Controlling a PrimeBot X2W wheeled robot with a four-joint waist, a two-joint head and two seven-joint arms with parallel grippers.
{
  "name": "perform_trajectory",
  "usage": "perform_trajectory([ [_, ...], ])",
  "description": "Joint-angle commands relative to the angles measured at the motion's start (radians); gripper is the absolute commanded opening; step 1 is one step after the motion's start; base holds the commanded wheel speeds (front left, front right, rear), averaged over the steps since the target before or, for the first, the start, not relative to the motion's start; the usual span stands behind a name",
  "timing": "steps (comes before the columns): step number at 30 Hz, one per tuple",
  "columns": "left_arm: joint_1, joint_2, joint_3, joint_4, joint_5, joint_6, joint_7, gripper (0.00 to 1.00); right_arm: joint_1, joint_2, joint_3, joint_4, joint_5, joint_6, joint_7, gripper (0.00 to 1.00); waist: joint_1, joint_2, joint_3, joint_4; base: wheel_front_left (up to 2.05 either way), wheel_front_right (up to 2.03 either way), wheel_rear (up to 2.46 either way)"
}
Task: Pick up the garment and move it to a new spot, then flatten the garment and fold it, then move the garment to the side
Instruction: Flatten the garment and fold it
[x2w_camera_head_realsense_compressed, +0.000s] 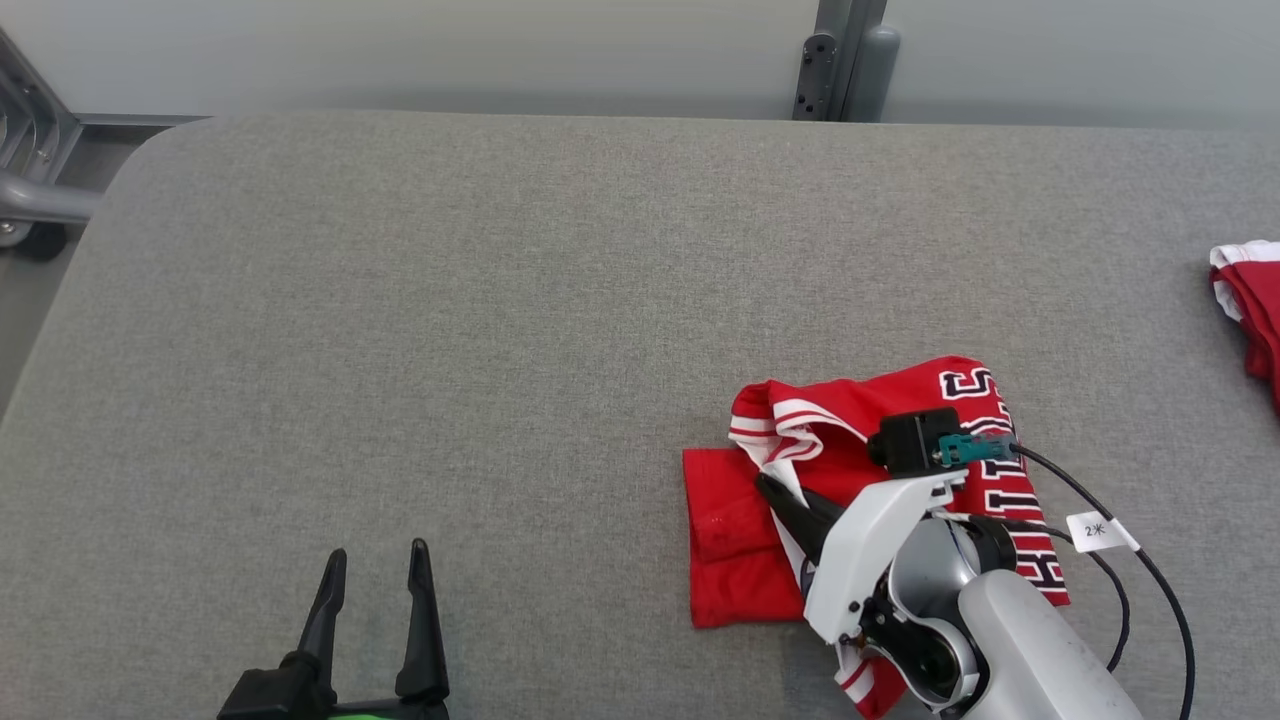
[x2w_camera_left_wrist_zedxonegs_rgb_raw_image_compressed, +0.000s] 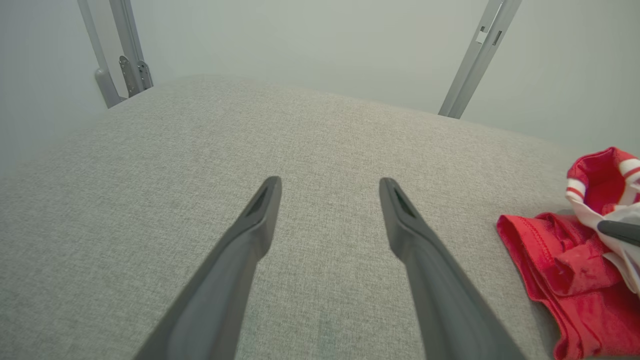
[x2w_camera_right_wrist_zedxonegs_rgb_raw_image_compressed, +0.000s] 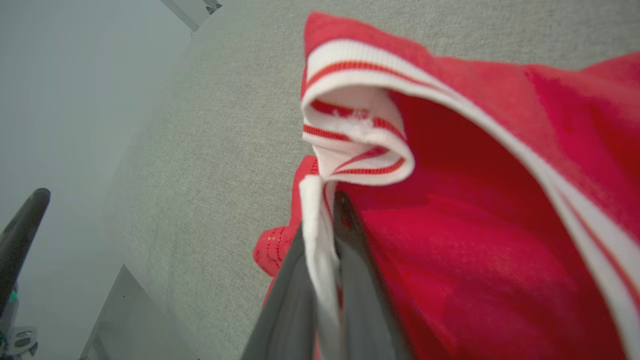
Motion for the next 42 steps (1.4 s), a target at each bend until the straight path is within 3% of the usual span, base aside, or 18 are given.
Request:
perform_trajectory([
  [1,0.0,0.001,-0.001,0.005,0.001,0.0,-0.003,1.0,-0.018,-0.002,0.015,0.014,0.019,0.0,-0.016,0.0,0.0,0.0,-0.006,0.004,0.0,0.0,0.0],
  [15,0.006,0.001,-0.006,0.028,0.017,-0.013,-0.003,1.0,-0.112,-0.001,0.159,0.158,0.145,0.0,-0.12,0.0,0.0,0.0,-0.019,0.005,0.0,0.0,0.0],
  [16,0.006,0.001,-0.006,0.029,0.017,-0.014,-0.003,1.0,-0.12,-0.001,0.168,0.162,0.151,0.0,-0.131,0.27,0.0,0.0,-0.018,0.005,0.0,0.0,0.0],
  [17,0.007,0.001,-0.004,0.03,0.017,-0.015,-0.003,1.0,-0.128,-0.001,0.18,0.164,0.154,0.0,-0.143,1.0,0.0,0.0,-0.019,0.004,0.0,0.0,0.0],
  [25,0.05,0.001,0.04,0.041,0.029,-0.022,-0.003,1.0,-0.079,-0.002,0.177,0.075,0.115,0.0,-0.249,1.0,0.0,0.0,-0.058,-0.036,0.0,0.0,0.0],
  [33,0.083,0.001,0.071,0.036,0.04,-0.034,-0.003,1.0,0.131,-0.159,-0.058,-0.123,-0.03,0.0,-0.384,1.0,0.0,0.0,-0.113,-0.091,0.0,0.0,0.0],
  [39,0.095,0.001,0.064,0.042,0.024,-0.032,-0.003,1.0,0.266,-0.24,-0.209,-0.071,-0.191,0.0,-0.558,1.0,0.0,0.0,-0.142,-0.115,0.0,0.0,0.0],
  [42,0.098,0.001,0.059,0.048,0.018,-0.033,-0.003,1.0,0.317,-0.227,-0.276,-0.019,-0.239,0.0,-0.609,1.0,0.0,0.0,-0.153,-0.117,0.0,0.0,0.0],
])
